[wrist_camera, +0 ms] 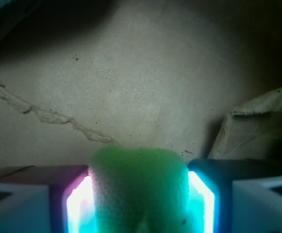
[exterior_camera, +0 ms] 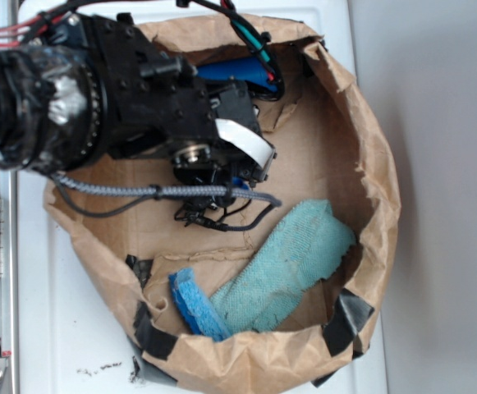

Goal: Grab the green animal.

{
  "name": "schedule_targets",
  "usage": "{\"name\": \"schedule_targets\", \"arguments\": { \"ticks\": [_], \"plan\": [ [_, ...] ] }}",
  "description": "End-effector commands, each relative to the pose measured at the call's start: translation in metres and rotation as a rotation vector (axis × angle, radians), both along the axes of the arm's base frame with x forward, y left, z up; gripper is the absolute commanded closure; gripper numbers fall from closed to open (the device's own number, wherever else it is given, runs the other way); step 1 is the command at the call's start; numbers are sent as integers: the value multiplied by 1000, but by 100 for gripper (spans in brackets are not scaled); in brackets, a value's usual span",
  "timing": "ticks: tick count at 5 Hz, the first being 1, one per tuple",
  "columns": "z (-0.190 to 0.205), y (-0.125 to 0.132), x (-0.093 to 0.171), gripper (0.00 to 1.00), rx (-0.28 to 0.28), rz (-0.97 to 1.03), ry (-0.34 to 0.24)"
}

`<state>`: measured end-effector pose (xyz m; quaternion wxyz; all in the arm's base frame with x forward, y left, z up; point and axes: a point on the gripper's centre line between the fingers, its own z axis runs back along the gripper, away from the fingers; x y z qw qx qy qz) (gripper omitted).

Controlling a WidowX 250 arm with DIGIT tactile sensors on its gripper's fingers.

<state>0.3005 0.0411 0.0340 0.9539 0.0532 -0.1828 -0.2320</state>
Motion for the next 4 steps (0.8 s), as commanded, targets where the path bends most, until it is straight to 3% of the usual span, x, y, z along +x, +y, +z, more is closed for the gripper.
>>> {"name": "schedule_targets", "arguments": {
  "ticks": [1, 2, 3, 4],
  "plan": [
    [113, -9, 3, 100, -281, 76, -48],
    [162, -14, 0, 100, -386, 92, 7],
    [191, -18, 2, 100, -385, 144, -11],
    [192, -24, 2, 100, -258, 205, -86]
  ]
}}
